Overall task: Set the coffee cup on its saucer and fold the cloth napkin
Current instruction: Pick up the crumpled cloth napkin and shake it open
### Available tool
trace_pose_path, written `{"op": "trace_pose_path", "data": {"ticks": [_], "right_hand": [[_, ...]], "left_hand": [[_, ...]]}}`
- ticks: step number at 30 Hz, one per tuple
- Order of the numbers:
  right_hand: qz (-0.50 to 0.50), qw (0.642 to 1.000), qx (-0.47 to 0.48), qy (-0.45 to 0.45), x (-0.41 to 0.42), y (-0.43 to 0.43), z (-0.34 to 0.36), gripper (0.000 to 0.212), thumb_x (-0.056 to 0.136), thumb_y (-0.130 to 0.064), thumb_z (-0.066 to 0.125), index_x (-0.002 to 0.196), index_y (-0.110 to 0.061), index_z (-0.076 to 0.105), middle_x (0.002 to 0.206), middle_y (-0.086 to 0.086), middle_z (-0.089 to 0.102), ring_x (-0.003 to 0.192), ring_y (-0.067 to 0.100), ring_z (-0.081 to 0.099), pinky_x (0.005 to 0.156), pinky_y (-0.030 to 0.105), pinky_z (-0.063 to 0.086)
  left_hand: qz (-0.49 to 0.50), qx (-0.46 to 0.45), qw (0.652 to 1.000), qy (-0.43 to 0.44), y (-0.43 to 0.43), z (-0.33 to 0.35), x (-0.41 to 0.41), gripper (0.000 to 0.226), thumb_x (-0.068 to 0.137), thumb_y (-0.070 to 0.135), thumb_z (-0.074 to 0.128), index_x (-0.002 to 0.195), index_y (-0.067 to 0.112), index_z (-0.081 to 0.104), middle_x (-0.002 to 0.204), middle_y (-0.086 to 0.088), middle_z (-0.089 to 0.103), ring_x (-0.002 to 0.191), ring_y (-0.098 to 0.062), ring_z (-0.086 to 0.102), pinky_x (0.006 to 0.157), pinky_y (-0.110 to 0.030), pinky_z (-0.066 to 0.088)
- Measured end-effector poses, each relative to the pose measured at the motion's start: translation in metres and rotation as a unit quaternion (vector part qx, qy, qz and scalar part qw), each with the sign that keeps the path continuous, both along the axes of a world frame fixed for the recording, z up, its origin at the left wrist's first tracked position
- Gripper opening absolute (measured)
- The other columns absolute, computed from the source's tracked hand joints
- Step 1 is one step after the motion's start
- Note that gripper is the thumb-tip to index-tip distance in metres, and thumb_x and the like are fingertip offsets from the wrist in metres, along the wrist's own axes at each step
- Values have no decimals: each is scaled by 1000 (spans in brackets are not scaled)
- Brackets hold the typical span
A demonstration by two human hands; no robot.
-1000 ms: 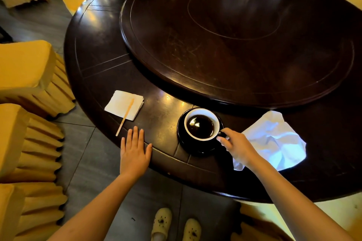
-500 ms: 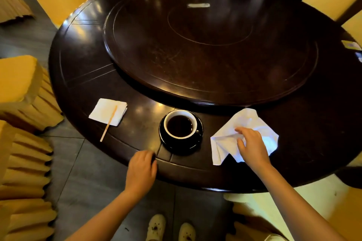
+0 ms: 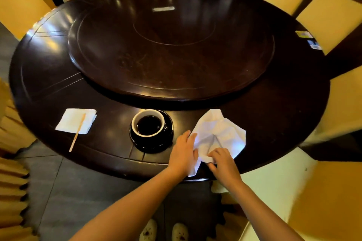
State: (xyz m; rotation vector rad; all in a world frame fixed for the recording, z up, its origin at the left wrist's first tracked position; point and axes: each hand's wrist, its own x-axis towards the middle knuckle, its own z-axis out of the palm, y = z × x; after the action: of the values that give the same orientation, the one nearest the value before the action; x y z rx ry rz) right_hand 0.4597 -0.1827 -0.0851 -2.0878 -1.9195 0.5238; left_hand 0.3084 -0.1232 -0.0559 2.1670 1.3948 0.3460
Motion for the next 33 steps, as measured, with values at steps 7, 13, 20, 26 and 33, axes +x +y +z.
{"op": "trace_pose_path", "data": {"ticks": [7, 13, 20, 26, 33], "right_hand": [[-129, 960, 62, 240, 30, -22, 55, 11, 86, -7, 56, 81, -14, 64, 87, 3, 59, 87, 18, 54, 65, 8, 39], [-152, 945, 186, 223, 43, -1, 121, 9, 83, -2, 62, 87, -6, 69, 86, -2, 54, 89, 18, 48, 72, 13, 35], [-117, 933, 208, 269, 74, 4, 178, 24, 80, 2, 60, 81, -22, 64, 92, 5, 62, 84, 4, 56, 72, 9, 39], [-116, 921, 260, 267, 107, 3, 221, 23, 82, 0, 58, 85, -20, 69, 91, -6, 66, 87, 0, 59, 79, 18, 41], [-121, 902, 338, 239, 117, 6, 270, 23, 83, -13, 46, 86, -19, 68, 91, -6, 68, 88, 7, 61, 79, 21, 44]], "left_hand": [[26, -15, 999, -41, 7, 27, 36, 38, 88, 24, 54, 124, 16, 46, 119, -10, 51, 104, -26, 51, 83, -35, 45], [-117, 62, 982, -133, 6, 75, 50, 32, 83, 40, 58, 107, 19, 61, 104, -1, 63, 98, -16, 53, 84, -31, 43], [-48, 3, 990, -136, 16, 112, 63, 5, 81, 14, 58, 79, 18, 54, 74, -1, 58, 73, -22, 56, 65, -34, 44], [-87, 118, 970, -193, 14, 170, 80, 2, 84, 8, 50, 84, 8, 52, 72, -8, 54, 66, -24, 49, 57, -39, 37], [-128, 205, 946, -216, 16, 214, 96, 5, 93, 13, 43, 91, 12, 48, 72, -3, 51, 60, -19, 47, 52, -32, 33]]}}
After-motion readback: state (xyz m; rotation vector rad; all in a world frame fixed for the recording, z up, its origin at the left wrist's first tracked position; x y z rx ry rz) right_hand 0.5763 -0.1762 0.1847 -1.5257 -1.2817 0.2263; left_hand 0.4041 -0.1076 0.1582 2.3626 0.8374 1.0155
